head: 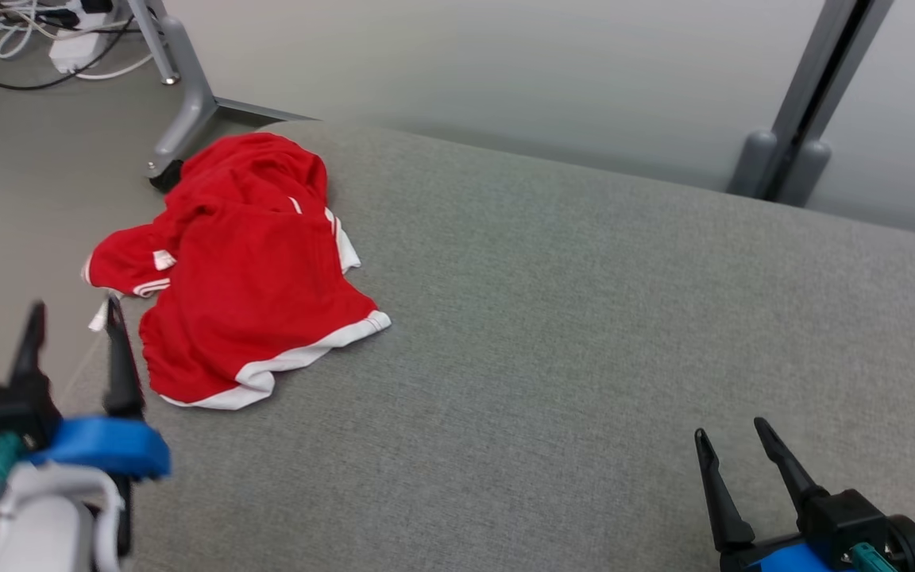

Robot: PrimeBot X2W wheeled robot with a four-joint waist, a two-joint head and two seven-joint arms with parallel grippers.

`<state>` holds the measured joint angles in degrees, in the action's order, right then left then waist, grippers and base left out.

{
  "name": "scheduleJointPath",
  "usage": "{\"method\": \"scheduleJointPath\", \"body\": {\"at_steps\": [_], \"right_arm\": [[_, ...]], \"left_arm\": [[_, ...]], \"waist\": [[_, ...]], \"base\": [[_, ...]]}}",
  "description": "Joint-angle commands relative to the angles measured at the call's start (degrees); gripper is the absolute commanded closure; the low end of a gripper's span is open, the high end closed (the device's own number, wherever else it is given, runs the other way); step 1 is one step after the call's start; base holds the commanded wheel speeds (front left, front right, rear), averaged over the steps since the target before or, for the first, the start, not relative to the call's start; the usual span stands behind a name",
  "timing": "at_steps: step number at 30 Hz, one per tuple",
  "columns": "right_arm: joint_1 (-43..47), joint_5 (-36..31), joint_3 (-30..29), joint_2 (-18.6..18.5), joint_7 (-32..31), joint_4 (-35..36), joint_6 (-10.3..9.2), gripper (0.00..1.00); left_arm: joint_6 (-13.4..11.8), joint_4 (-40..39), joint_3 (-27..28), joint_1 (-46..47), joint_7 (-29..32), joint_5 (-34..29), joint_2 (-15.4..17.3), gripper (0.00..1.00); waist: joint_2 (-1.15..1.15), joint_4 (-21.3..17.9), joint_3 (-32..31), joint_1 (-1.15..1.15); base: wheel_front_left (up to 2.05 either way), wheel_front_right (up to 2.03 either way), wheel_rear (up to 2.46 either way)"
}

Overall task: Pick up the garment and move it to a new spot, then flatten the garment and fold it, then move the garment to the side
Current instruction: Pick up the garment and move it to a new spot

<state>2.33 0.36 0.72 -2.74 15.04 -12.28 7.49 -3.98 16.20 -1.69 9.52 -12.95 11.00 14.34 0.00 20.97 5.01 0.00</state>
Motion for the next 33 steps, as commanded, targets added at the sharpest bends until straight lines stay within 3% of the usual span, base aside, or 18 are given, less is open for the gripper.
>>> {"method": "scheduleJointPath", "body": {"at_steps": [1, 7, 15, 21, 26, 27, 28, 30, 33], "right_arm": [[-1.02, -0.69, -0.28, -0.26, 0.22, 0.27, 0.00, 0.00], [-2.70, -2.39, -1.93, -0.26, 0.22, 0.97, 0.00, 0.00], [-4.50, -5.75, -3.50, -0.25, 0.22, 1.64, 0.00, 0.00], [-5.15, -6.70, -3.71, -0.25, 0.22, 2.24, 0.00, 0.00], [-5.51, -7.38, -3.86, -0.25, 0.22, 3.07, 0.00, 0.00], [-5.60, -7.45, -3.80, -0.25, 0.22, 3.18, 0.00, 0.00], [-5.63, -7.50, -3.84, -0.25, 0.22, 3.24, 0.00, 0.00], [-5.71, -7.42, -4.01, -0.25, 0.22, 3.24, 0.00, 0.00], [-5.44, -7.02, -4.25, -0.24, 0.22, 2.88, 0.00, 0.00]], "left_arm": [[0.43, -0.17, 0.31, 1.99, 1.27, -0.23, 0.81, 0.00], [5.89, 5.64, -0.42, 13.48, 13.98, 2.12, 6.18, 0.00], [10.60, 19.67, -3.18, 20.91, 34.93, 9.28, 7.73, 0.00], [10.88, 26.09, -2.00, 21.86, 40.40, 13.30, 7.92, 0.00], [10.57, 29.55, -0.65, 23.04, 40.15, 15.47, 7.03, 0.00], [10.64, 30.04, -0.74, 23.24, 40.07, 15.62, 7.03, 0.11], [10.75, 30.48, -1.00, 23.42, 40.24, 15.75, 7.00, 0.52], [11.00, 30.60, -1.41, 24.01, 39.45, 16.20, 7.19, 1.00], [11.20, 29.63, -2.07, 24.99, 38.34, 16.49, 8.27, 1.00]], "waist": [[0.00, -0.25, 0.48, 0.00], [0.00, -2.58, 4.53, 0.00], [0.00, -6.75, 10.83, 0.00], [0.00, -8.76, 14.38, 0.00], [0.00, -9.53, 16.12, 0.00], [0.00, -9.62, 16.29, 0.00], [0.00, -9.66, 16.40, 0.00], [0.00, -9.65, 16.52, 0.00], [0.00, -9.28, 15.90, 0.00]], "base": [[0.00, 0.00, 0.00], [0.00, 0.00, 0.00], [0.00, 0.00, 0.00], [0.00, 0.00, 0.00], [0.00, 0.00, 0.00], [0.00, 0.00, 0.00], [0.00, 0.00, 0.00], [0.00, 0.00, 0.00], [0.00, 0.00, 0.00]]}}
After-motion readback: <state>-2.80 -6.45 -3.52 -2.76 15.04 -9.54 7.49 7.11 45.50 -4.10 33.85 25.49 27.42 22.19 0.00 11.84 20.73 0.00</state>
